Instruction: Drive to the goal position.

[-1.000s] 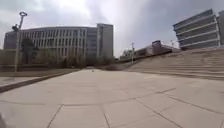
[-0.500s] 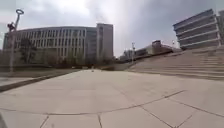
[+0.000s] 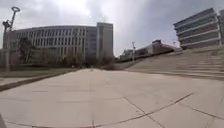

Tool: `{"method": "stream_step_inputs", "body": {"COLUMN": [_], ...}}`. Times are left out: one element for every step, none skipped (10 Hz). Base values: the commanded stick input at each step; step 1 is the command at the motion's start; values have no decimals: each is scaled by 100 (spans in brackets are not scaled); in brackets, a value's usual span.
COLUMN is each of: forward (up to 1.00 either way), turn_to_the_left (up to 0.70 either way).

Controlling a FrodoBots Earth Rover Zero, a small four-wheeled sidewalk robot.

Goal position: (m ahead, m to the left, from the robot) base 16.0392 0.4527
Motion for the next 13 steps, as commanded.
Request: {"method": "stream_step_inputs", "body": {"forward": [70, 70, 70, 70, 70, 70, 70, 70, 70, 70, 70, 70, 70], "turn_to_the_left": [0, 0, 0, 0, 0, 0, 0, 0, 0, 0, 0, 0, 0]}}
